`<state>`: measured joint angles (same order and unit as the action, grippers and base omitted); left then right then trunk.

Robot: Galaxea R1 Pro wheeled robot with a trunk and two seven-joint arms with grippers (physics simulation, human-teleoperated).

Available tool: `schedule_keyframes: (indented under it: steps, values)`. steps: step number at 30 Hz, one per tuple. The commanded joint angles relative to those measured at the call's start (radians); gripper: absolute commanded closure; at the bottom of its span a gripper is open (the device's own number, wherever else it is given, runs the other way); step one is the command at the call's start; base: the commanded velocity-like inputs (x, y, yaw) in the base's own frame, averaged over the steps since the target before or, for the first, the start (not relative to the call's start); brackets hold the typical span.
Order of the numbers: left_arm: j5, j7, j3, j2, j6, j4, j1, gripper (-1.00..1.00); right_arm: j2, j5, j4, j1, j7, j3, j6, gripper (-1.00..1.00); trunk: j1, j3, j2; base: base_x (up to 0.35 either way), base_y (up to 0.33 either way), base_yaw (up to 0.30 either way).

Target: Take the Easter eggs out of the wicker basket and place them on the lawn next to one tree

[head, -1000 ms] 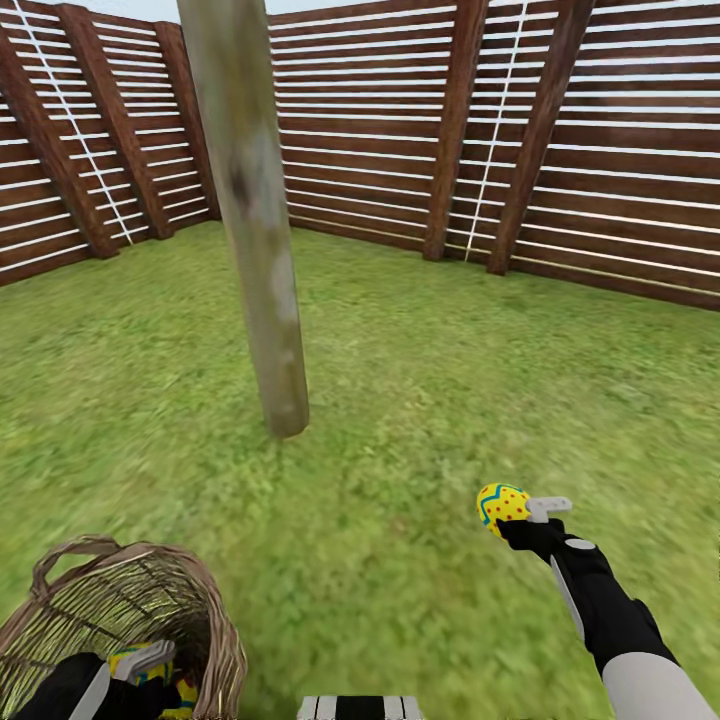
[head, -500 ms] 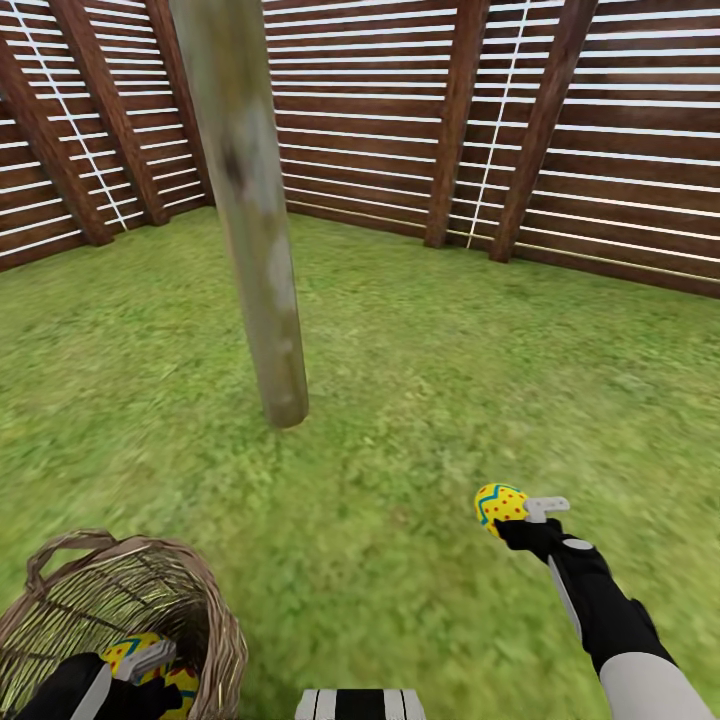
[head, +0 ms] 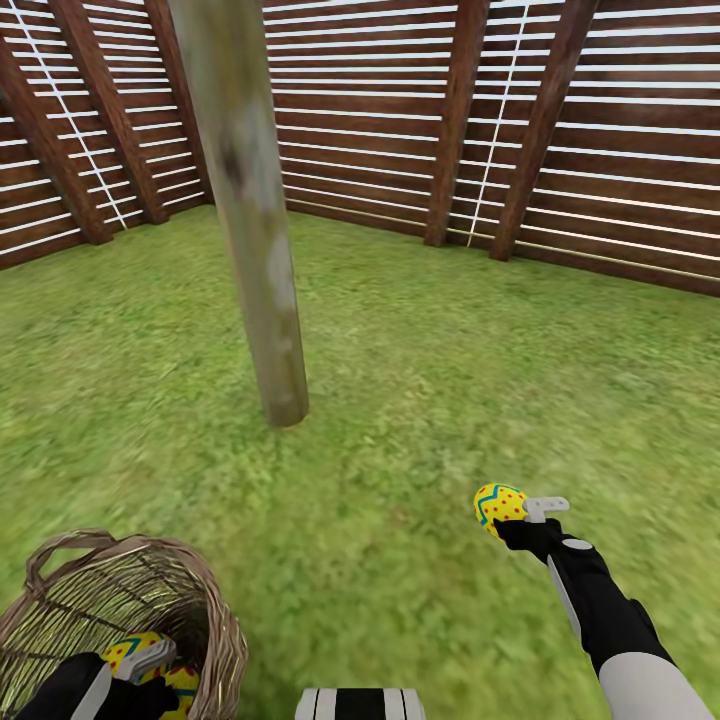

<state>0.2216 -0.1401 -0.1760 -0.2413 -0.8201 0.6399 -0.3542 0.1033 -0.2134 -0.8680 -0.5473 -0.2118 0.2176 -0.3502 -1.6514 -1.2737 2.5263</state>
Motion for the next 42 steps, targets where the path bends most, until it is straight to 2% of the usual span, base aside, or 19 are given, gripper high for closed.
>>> schedule_keyframes:
  steps: [1, 31, 36, 42]
  values:
    - [-0.002, -0.005, -0.004, 0.0, -0.005, 0.001, 0.0, 1.0, -0.001, -0.011, -0.002, -0.001, -0.009, 0.003, -0.004, 1.0, 0.0, -0.001, 0.0, 0.0, 0.0, 0.0]
    - [-0.002, -0.004, -0.005, 0.0, -0.005, -0.01, 0.0, 1.0, -0.009, -0.012, 0.004, 0.0, -0.009, 0.002, -0.004, 1.0, 0.0, -0.001, 0.0, 0.0, 0.0, 0.0]
    - [-0.004, -0.003, -0.005, 0.015, -0.005, -0.011, 0.0, 1.0, -0.01, -0.012, 0.015, -0.001, -0.011, 0.001, 0.016, 1.0, 0.0, -0.001, 0.0, 0.0, 0.0, 0.0]
    - [-0.004, -0.002, -0.004, 0.016, -0.005, -0.011, 0.0, 1.0, -0.01, -0.013, 0.023, 0.0, -0.009, -0.001, 0.015, 1.0, 0.0, -0.001, 0.0, 0.0, 0.0, 0.0]
